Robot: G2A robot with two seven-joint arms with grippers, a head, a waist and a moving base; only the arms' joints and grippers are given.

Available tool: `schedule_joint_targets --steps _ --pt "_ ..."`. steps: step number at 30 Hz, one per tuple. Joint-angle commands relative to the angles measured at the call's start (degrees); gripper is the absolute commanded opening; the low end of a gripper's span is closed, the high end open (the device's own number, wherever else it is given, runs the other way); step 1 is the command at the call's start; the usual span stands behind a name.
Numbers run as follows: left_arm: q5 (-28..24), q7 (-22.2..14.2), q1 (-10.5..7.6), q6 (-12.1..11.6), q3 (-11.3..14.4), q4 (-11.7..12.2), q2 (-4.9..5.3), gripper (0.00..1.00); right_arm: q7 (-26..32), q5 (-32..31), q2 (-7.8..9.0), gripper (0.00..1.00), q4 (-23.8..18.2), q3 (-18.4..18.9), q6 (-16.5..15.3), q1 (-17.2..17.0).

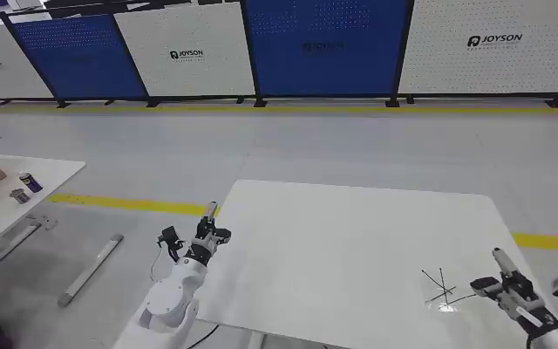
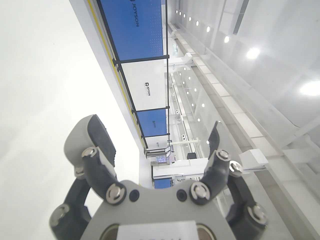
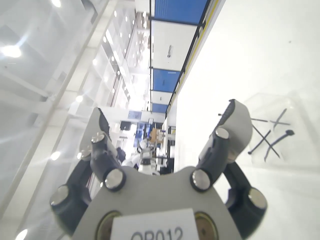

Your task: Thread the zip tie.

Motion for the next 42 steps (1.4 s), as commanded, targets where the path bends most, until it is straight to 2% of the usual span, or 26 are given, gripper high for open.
schedule_joint_targets --steps 1,5,7,20,22,27,31,36,39,42 --pt "0.0 0.0 0.0 0.0 0.0 0.0 0.0 1.0 8.2 0.5 0.51 1.0 1.0 1.9 0.2 0.5" --pt "0.0 0.0 0.0 0.0 0.0 0.0 0.0 1.0 15.3 -1.6 1.44 1.0 3.6 2.7 2.8 3.1" --pt "0.0 0.0 0.0 0.0 0.0 0.0 0.0 1.0 15.0 -2.7 1.56 1.0 4.1 2.4 3.6 3.8" --pt "0.0 0.0 0.0 0.0 0.0 0.0 0.0 1.0 14.6 -3.1 1.57 1.0 4.2 2.3 3.7 3.8" --pt "0.0 0.0 0.0 0.0 0.0 0.0 0.0 1.0 14.0 -2.3 1.54 1.0 4.5 2.1 2.9 3.8" --pt "0.0 0.0 0.0 0.0 0.0 0.0 0.0 1.0 16.2 1.3 1.85 1.0 8.4 5.6 -1.2 3.1" --pt "0.0 0.0 0.0 0.0 0.0 0.0 0.0 1.0 17.9 2.8 2.2 1.0 12.5 7.4 -2.0 3.3" --pt "0.0 0.0 0.0 0.0 0.0 0.0 0.0 1.0 15.4 -0.6 2.4 1.0 16.5 5.5 -2.2 5.0" --pt "0.0 0.0 0.0 0.0 0.0 0.0 0.0 1.0 14.4 -4.0 2.55 1.0 17.5 3.6 -1.8 6.3" --pt "0.0 0.0 0.0 0.0 0.0 0.0 0.0 1.0 14.4 -4.0 2.55 1.0 17.5 3.6 -1.8 6.3"
